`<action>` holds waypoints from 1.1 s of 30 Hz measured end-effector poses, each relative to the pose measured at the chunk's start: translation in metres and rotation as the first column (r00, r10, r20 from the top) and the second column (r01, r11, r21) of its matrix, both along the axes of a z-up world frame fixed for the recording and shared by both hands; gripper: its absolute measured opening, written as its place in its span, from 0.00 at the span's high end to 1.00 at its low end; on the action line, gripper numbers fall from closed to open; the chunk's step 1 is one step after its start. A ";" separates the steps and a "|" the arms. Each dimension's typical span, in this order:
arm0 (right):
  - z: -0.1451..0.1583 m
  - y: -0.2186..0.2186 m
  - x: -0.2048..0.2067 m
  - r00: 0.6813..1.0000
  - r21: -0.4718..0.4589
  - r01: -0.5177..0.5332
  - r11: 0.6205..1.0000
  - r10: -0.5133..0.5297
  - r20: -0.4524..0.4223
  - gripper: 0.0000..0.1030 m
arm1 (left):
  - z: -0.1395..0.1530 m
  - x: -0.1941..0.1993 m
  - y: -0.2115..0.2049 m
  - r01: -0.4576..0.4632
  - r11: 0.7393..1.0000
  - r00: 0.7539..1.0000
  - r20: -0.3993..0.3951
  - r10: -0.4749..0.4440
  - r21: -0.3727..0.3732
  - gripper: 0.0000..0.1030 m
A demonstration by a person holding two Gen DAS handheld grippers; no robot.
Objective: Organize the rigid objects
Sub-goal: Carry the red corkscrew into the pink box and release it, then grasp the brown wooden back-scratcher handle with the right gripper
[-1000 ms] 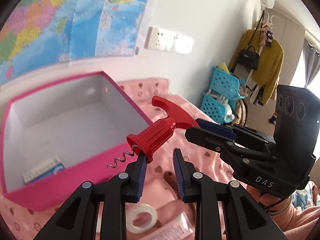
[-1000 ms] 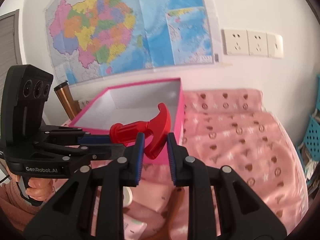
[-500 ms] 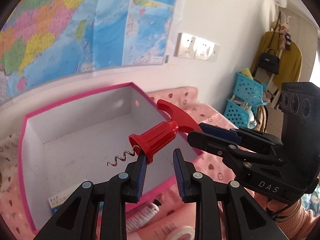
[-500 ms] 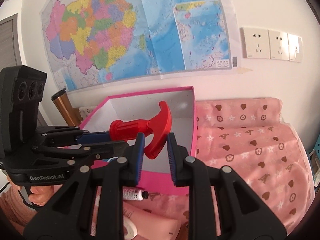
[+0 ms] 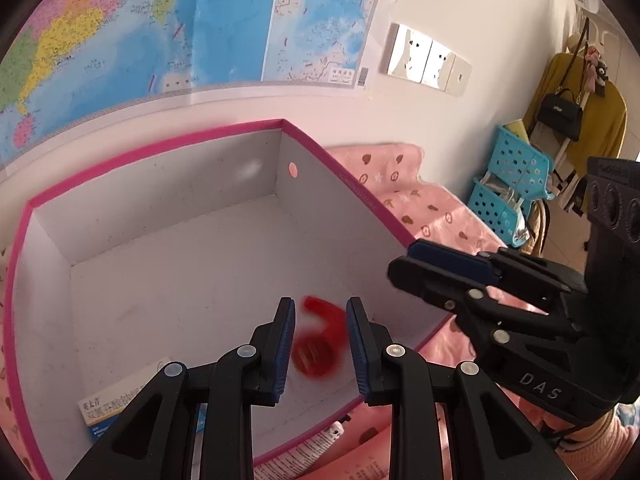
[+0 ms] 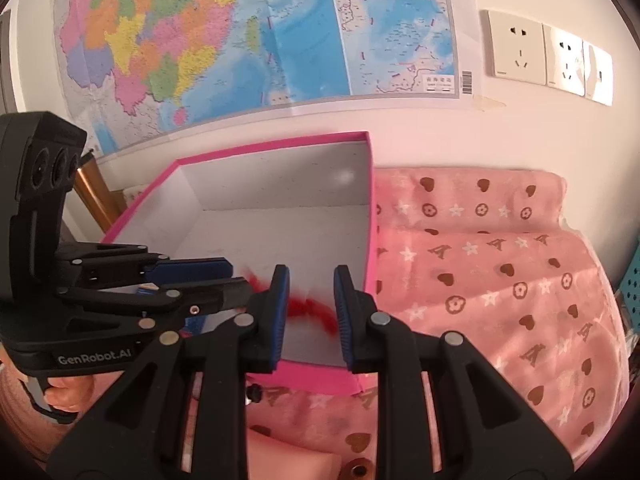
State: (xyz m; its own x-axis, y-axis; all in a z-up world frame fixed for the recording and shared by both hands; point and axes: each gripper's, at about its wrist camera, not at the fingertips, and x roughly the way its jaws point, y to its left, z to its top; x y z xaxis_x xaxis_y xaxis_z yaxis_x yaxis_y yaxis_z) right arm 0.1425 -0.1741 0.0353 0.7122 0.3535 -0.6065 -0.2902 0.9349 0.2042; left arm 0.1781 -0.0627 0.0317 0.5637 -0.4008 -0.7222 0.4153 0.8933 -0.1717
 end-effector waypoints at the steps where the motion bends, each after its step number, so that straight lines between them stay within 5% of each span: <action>1: 0.000 -0.001 -0.001 1.000 0.000 0.004 1.000 -0.004 0.003 0.76 | -0.001 -0.001 0.000 -0.007 1.000 1.000 0.000 0.007 0.005 0.75; 8: 0.008 -0.018 -0.022 1.000 0.040 0.003 0.999 -0.004 0.029 0.74 | 0.005 -0.019 0.011 -0.013 1.000 0.999 0.051 0.013 -0.004 0.70; 17: -0.004 -0.045 -0.062 0.998 0.077 -0.029 0.997 0.032 -0.045 0.46 | 0.021 -0.069 0.029 -0.001 0.998 0.990 0.137 0.011 -0.070 0.44; 21: -0.019 -0.048 -0.078 0.995 0.053 -0.037 0.998 0.042 -0.094 0.46 | 0.019 -0.090 0.027 -0.006 0.998 0.987 0.159 0.015 -0.058 0.43; 25: -0.036 -0.048 -0.093 0.988 0.031 -0.040 0.999 0.045 -0.147 0.46 | 0.011 -0.107 0.024 -0.018 0.998 0.988 0.153 0.028 -0.067 0.29; 33: -0.065 -0.048 -0.114 0.973 -0.006 -0.040 0.999 0.037 -0.227 0.46 | -0.009 -0.132 0.016 -0.012 0.998 0.992 0.121 0.019 -0.061 0.28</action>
State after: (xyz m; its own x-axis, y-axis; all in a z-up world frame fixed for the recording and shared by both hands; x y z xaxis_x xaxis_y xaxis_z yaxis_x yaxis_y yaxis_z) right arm 0.0286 -0.2222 -0.0293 0.5415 0.3711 -0.7543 -0.2733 0.9263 0.2595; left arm 0.0464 -0.0465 0.0231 0.6524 -0.4320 -0.6227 0.4224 0.8894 -0.1746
